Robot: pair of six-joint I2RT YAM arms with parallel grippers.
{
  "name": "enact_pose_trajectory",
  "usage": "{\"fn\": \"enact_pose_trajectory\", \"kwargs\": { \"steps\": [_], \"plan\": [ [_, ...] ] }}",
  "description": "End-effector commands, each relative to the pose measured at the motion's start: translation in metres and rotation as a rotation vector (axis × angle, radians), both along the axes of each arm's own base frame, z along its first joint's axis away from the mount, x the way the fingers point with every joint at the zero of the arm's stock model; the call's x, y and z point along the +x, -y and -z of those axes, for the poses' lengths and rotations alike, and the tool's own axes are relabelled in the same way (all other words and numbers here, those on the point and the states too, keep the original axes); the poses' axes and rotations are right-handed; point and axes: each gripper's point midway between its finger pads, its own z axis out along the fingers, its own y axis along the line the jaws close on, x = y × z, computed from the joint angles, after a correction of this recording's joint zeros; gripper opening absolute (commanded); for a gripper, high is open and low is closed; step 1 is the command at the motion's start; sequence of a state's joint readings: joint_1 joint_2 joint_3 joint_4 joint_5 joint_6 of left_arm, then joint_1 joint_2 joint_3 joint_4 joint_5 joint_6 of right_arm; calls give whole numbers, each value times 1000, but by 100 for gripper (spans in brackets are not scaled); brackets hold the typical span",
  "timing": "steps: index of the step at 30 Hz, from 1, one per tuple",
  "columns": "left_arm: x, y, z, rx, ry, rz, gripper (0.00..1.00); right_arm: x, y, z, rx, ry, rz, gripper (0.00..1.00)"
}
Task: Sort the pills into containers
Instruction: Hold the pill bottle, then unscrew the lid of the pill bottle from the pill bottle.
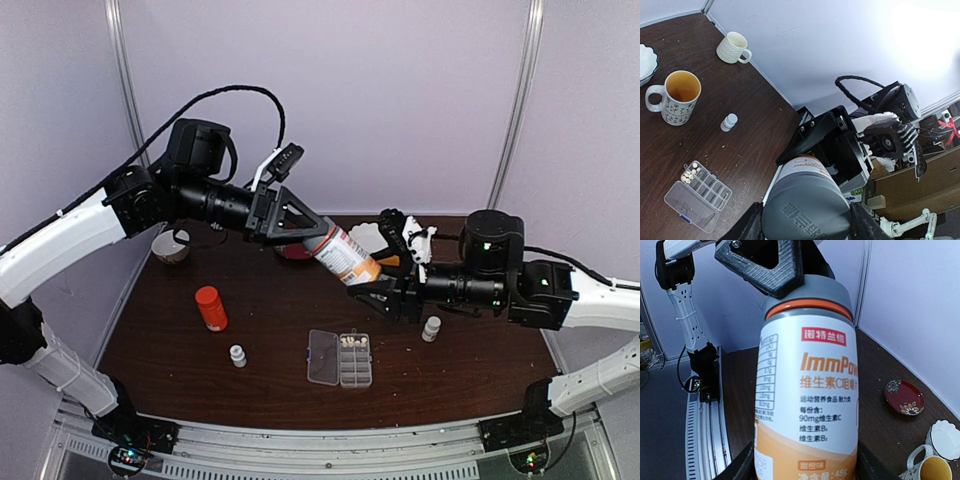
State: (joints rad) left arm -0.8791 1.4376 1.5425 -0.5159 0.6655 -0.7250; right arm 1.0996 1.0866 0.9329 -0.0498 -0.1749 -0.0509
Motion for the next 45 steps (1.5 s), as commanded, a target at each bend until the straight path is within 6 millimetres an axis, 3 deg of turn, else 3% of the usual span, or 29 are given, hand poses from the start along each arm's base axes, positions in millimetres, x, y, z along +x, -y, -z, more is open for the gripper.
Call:
{"fn": "enact_pose_trajectory", "kwargs": {
  "steps": [1, 6, 14, 15, 17, 22, 27, 32, 38, 45],
  "plan": [
    [-7, 1, -22, -78, 42, 19, 35, 6, -2, -8, -10, 17, 31, 53],
    [0, 2, -17, -69, 1, -25, 34, 11, -3, -5, -52, 56, 85, 30],
    [17, 9, 8, -28, -254, -165, 32, 14, 10, -1, -182, 336, 259, 21],
    [17, 9, 11, -35, -284, -175, 35, 15, 12, -4, -180, 365, 283, 21],
    [16, 7, 7, -69, -279, -181, 57, 15, 15, -5, -179, 387, 292, 21],
    [20, -15, -25, -122, -37, -238, 95, 4, 13, -5, -129, 323, 232, 22],
    [18, -41, -49, -102, 234, -259, 98, -10, 10, 1, -110, 241, 152, 22],
    [-9, -56, -67, -200, 627, -135, 98, -23, 9, 3, -76, 137, 53, 21],
    [-53, -68, -35, -229, 1227, 148, 98, -42, 7, -3, -13, 38, -86, 20],
    [-58, -56, 14, -126, 1433, 411, 98, -64, -5, 3, -16, -50, -231, 19]
  ]
}}
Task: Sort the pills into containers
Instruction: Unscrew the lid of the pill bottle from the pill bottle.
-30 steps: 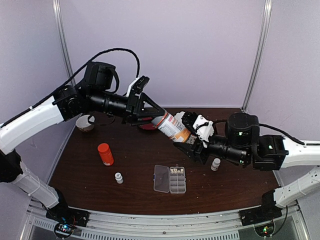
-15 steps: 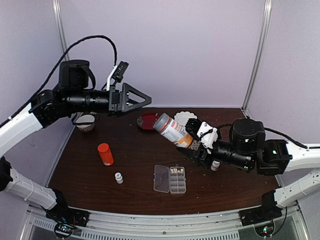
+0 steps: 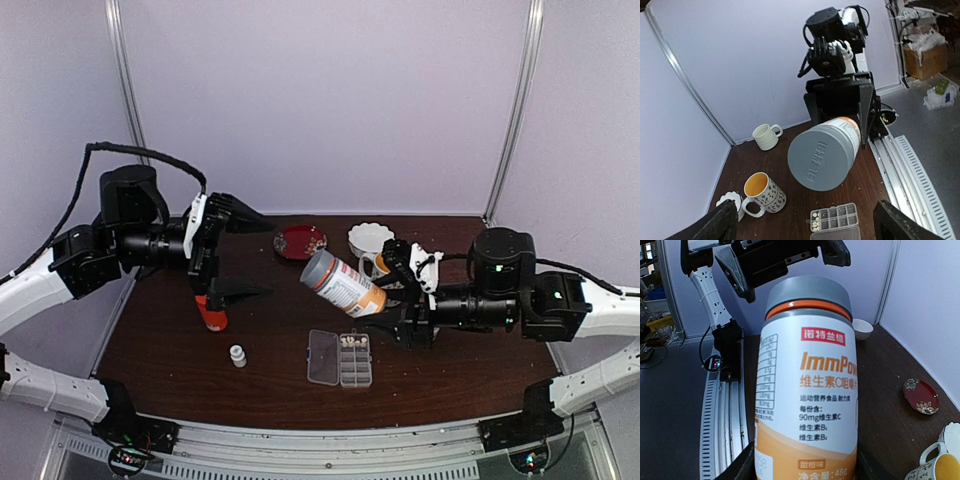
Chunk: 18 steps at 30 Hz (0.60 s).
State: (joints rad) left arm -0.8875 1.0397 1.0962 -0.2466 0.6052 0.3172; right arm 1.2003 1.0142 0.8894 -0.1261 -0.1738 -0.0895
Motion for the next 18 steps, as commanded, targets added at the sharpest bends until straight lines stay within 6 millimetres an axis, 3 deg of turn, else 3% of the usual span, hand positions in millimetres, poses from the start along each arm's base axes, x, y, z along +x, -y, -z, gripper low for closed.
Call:
{"fn": "enact_pose_trajectory", "kwargs": {
  "steps": [1, 5, 18],
  "plan": [
    [-17, 7, 18, 76, 326, 194, 97, -22, -11, -9, 28, -81, -137, 19],
    [-29, 10, 31, 84, 407, 274, 96, -29, -19, -8, 12, -107, -190, 18],
    [-35, 24, 36, 91, 362, 351, 78, -27, -34, -7, -3, -105, -216, 17]
  ]
}}
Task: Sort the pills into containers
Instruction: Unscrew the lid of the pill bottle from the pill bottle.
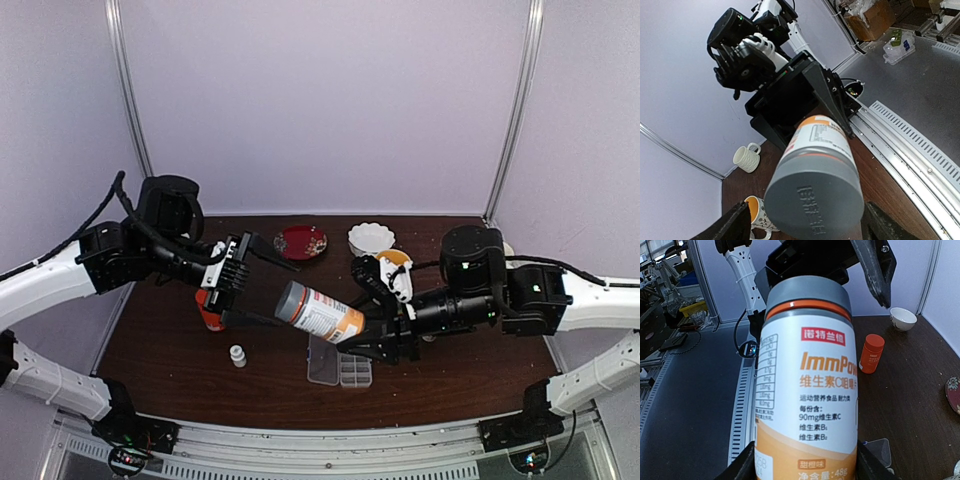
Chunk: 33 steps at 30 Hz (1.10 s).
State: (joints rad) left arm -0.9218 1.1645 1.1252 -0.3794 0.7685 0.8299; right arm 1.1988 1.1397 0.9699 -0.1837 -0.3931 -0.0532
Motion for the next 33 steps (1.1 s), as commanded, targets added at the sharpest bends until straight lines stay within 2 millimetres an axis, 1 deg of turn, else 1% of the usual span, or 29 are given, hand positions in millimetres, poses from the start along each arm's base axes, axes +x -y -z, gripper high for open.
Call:
{"fn": "enact_pose_trajectory", "kwargs": {
  "steps": [1, 3, 4, 7, 11, 15, 17, 18, 20, 23, 26, 29, 31, 33],
  "plan": [
    [-9, 3, -13, -30, 34, 55, 76, 1, -6, -23, 62, 19, -15, 17],
    [-8, 5, -13, -31, 40, 55, 72, 1, -6, -22, 62, 19, -16, 16],
    [-9, 5, -14, -32, 42, 57, 67, 1, -6, -21, 59, 18, -15, 16],
    [-10, 5, -14, -32, 43, 58, 60, 2, -6, -18, 48, 18, -9, 16],
    [-11, 6, -14, -25, 7, 52, 49, 5, -6, -16, 34, 24, 1, 14],
    [-13, 7, -17, -23, -28, 44, 43, 10, -9, -16, 7, 37, 19, 14],
    [-12, 8, -21, -29, -57, 21, 43, 15, -9, -14, -17, 50, 42, 11],
    [-11, 9, -23, -34, -77, 4, 40, 19, -8, -13, -29, 60, 61, 10],
    [-5, 12, -32, -56, -162, -57, 31, 27, -6, -14, -35, 87, 106, 10],
    [1, 17, -46, -92, -332, -122, 24, 33, -1, -21, -10, 129, 149, 10],
    [8, 23, -54, -104, -471, -228, 19, 46, 6, -30, 18, 188, 230, 8],
    [13, 27, -63, -103, -607, -331, 18, 55, 11, -32, 9, 268, 268, 5],
    [23, 30, -76, -140, -744, -398, 16, 61, 16, -30, 9, 320, 301, 4],
    [34, 30, -89, -179, -855, -461, 12, 68, 21, -36, 30, 375, 339, 3]
  ]
}}
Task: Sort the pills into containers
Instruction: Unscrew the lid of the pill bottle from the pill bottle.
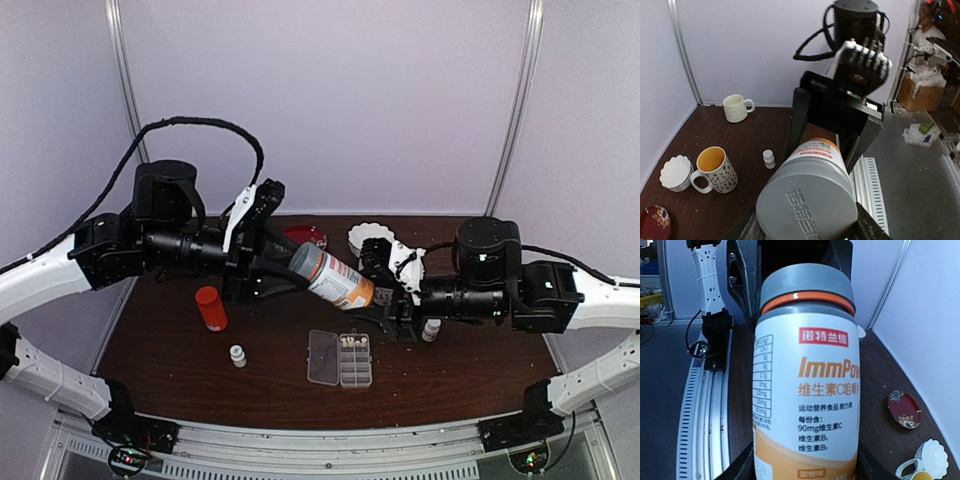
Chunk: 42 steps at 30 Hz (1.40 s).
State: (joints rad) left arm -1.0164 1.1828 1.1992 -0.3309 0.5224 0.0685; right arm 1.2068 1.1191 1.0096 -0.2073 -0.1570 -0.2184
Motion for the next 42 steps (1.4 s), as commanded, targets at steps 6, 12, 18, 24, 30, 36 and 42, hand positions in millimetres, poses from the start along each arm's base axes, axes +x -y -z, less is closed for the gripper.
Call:
{"fn": "enact_pose_trajectory", "kwargs": {
  "steps": [6, 12, 18, 24, 30, 36, 42],
  "plan": [
    [41, 11, -69, -205, -502, -343, 14, 53, 27, -24, 82, 237, 311, 4],
    [31, 26, -54, -159, -818, -318, 16, 56, 29, -14, 8, 327, 346, 4],
    [22, 36, -55, -181, -1013, -260, 18, 57, 36, -7, -13, 393, 368, 4],
    [25, 26, -61, -180, -899, -290, 75, 43, 36, -3, 23, 332, 295, 4],
    [31, 12, -63, -173, -784, -351, 97, 33, 36, 2, 47, 258, 241, 3],
    [36, -11, -80, -188, -630, -372, 98, 24, 36, 4, 71, 191, 196, 2],
    [21, -25, -87, -274, -202, -235, 98, 3, 30, -7, 130, 67, 82, 3]
  ]
}}
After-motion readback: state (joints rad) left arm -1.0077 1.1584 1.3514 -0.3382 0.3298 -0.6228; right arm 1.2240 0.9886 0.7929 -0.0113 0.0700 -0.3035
